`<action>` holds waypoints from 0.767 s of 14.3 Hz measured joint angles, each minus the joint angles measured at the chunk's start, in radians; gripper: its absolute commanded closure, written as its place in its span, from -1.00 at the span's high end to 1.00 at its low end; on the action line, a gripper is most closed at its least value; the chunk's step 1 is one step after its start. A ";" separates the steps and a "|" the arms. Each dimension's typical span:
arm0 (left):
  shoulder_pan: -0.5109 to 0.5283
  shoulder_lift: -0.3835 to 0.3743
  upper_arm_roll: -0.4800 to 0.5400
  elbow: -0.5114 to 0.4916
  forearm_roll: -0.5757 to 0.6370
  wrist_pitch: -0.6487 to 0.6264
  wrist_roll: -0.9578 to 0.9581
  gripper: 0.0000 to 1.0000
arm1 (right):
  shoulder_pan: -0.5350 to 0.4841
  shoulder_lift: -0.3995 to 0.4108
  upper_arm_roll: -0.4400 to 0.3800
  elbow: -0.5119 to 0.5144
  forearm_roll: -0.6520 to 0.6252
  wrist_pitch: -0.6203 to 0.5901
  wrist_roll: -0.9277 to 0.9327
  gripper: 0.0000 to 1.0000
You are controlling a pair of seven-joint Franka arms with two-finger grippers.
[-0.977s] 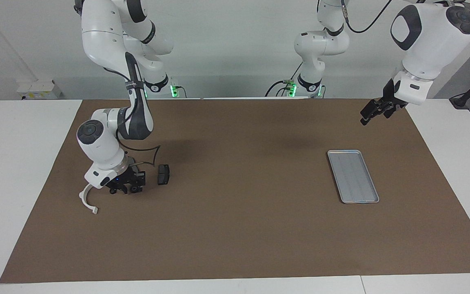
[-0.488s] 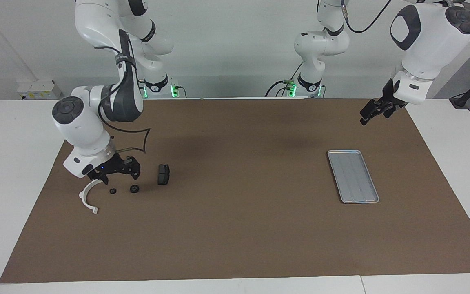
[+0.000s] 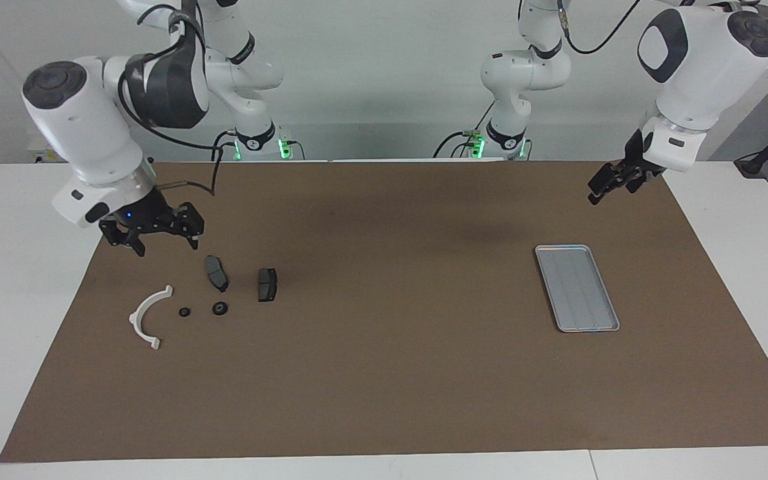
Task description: Place bearing gear from tray to pile
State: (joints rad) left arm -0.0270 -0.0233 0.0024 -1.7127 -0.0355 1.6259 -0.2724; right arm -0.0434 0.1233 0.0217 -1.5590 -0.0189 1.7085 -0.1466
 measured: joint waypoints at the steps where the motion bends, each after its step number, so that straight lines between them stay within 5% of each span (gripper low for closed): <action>1: 0.000 0.000 0.000 -0.001 0.000 0.000 0.000 1.00 | -0.002 -0.033 0.000 0.001 0.000 -0.024 0.000 1.00; 6: 0.000 -0.001 0.000 -0.003 0.000 0.000 0.000 1.00 | 0.010 -0.115 -0.009 -0.009 0.002 -0.044 0.000 1.00; 11: 0.000 -0.003 -0.003 -0.003 0.000 -0.003 0.000 1.00 | 0.044 -0.167 -0.055 -0.123 0.002 -0.035 0.042 1.00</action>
State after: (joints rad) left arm -0.0271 -0.0262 -0.0006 -1.7159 -0.0355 1.6229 -0.2724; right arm 0.0001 -0.0438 -0.0338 -1.6818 -0.0168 1.6737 -0.1047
